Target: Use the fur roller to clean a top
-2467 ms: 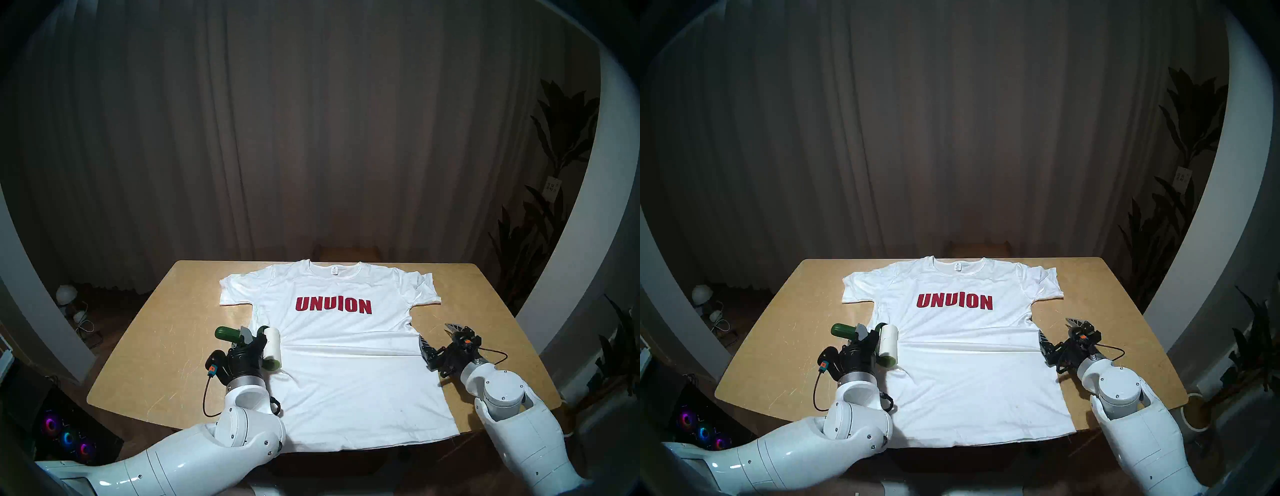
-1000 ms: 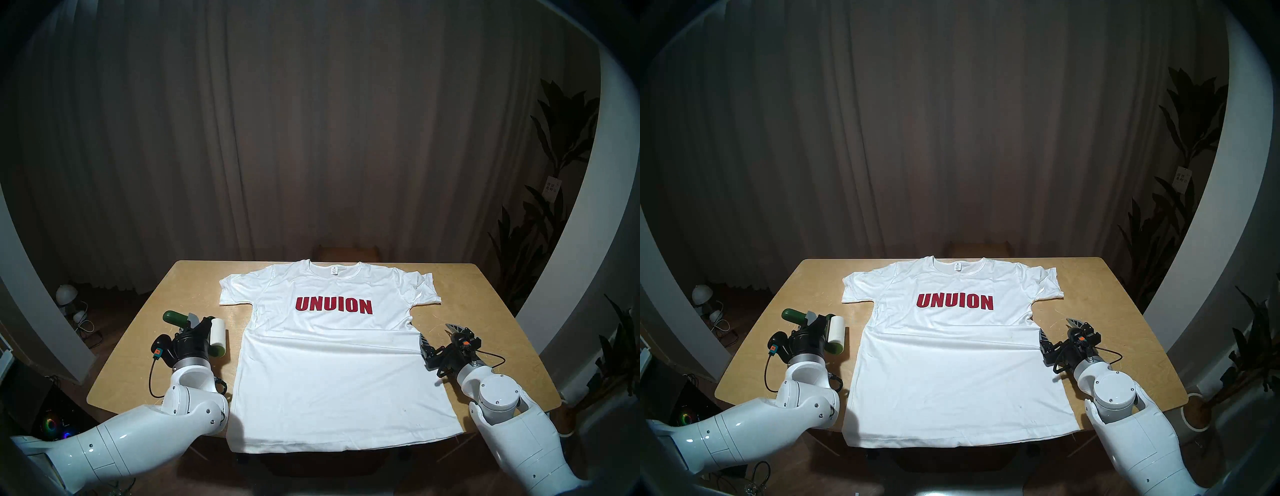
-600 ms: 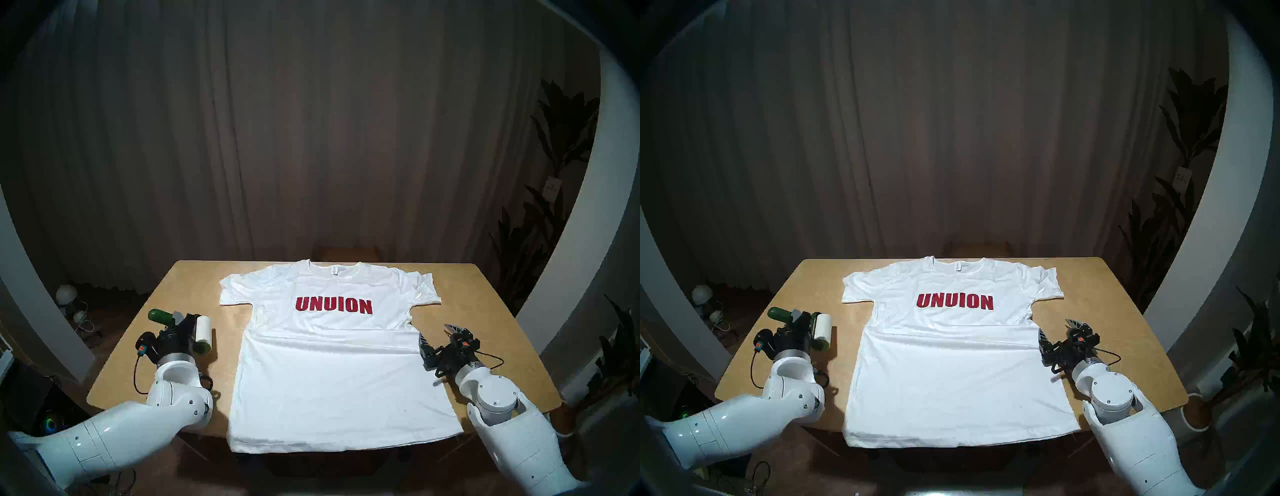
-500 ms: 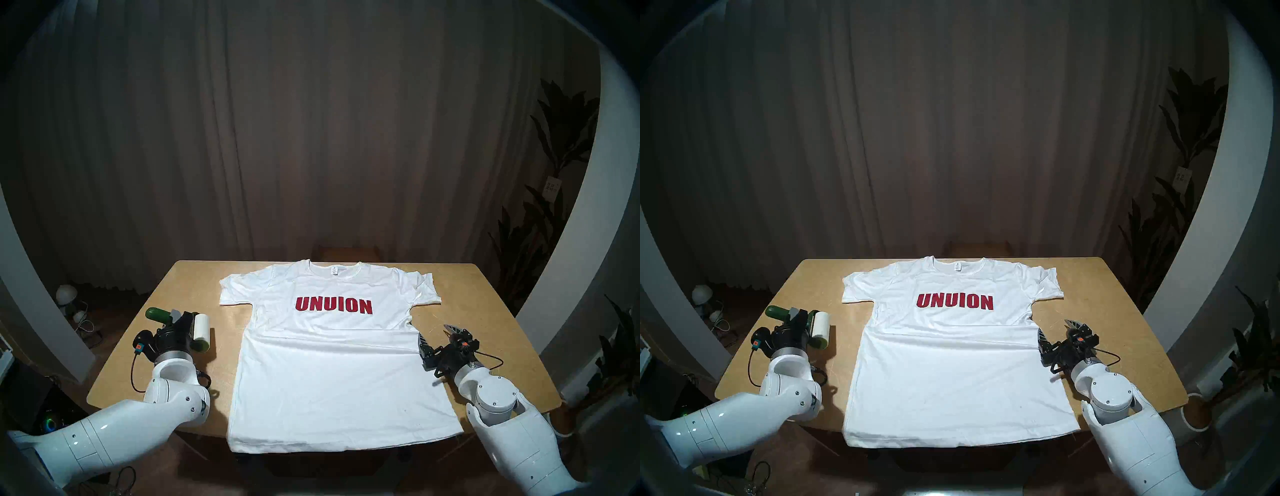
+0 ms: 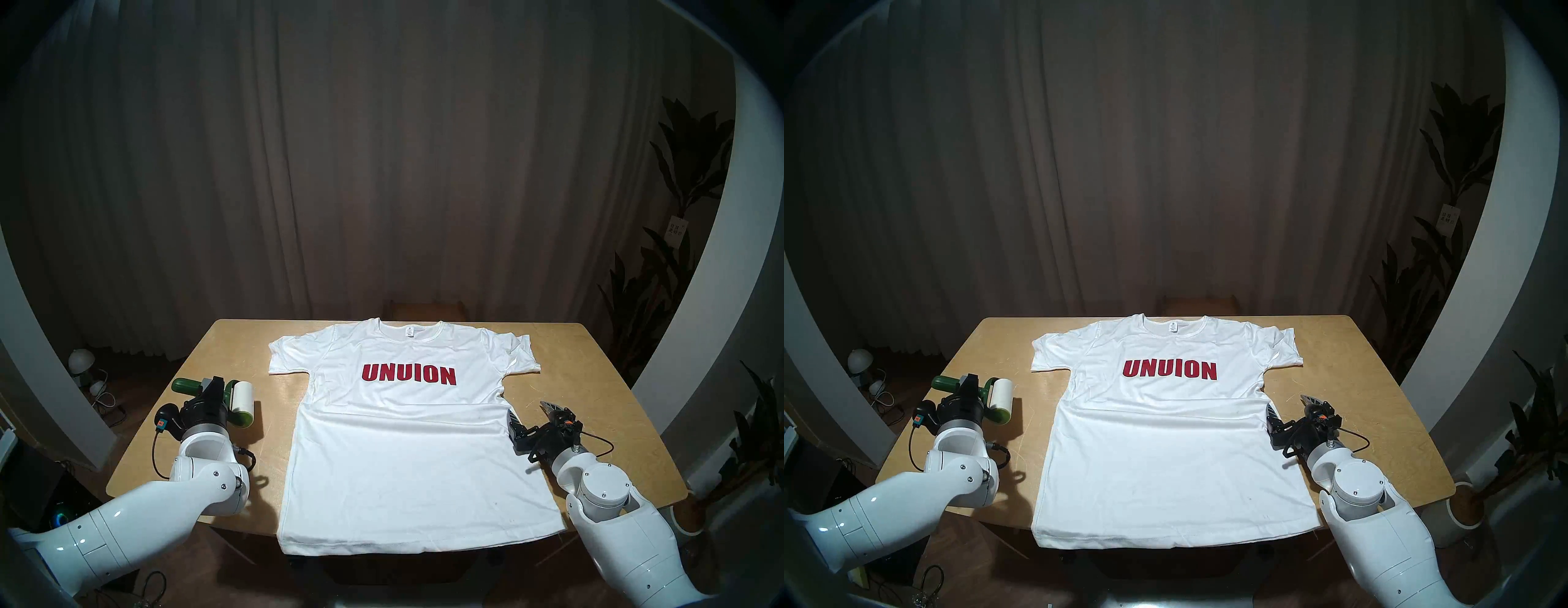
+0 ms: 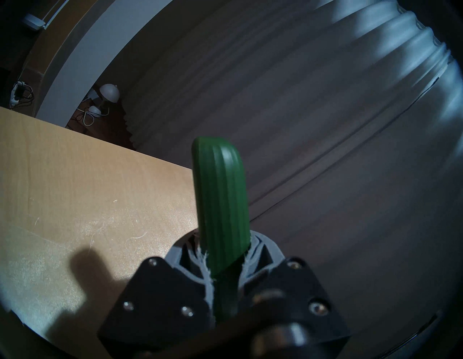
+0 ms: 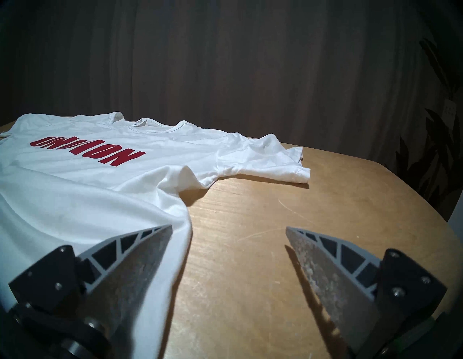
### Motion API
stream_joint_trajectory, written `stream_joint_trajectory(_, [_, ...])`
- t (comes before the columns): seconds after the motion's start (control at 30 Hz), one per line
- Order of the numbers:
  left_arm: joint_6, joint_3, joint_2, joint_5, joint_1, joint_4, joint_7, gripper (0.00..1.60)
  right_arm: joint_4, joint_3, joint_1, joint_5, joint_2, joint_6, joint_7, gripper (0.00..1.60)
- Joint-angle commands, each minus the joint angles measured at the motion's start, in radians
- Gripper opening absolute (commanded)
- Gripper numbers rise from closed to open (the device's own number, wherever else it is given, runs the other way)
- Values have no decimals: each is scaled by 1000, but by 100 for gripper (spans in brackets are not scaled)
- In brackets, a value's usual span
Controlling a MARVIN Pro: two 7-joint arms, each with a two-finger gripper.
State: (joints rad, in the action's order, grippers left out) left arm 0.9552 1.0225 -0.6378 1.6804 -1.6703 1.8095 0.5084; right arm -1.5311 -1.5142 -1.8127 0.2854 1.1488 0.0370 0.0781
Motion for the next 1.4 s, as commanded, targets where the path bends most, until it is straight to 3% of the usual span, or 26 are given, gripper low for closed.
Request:
stream_joint_trajectory(0.0, [2,41,0,51,0,21,-56,0,-31,2,17,22,19,0,6,160])
stream_joint_trajectory(0.6, [-63,106,6,224,-5,19,-152,0,-66,-23,43,50,26,-12,9,160])
stream_joint_trajectory(1.37, [-280,179,21,446,-25,-31,-285,0,-80,-26,71,60,51,-15,-20,160])
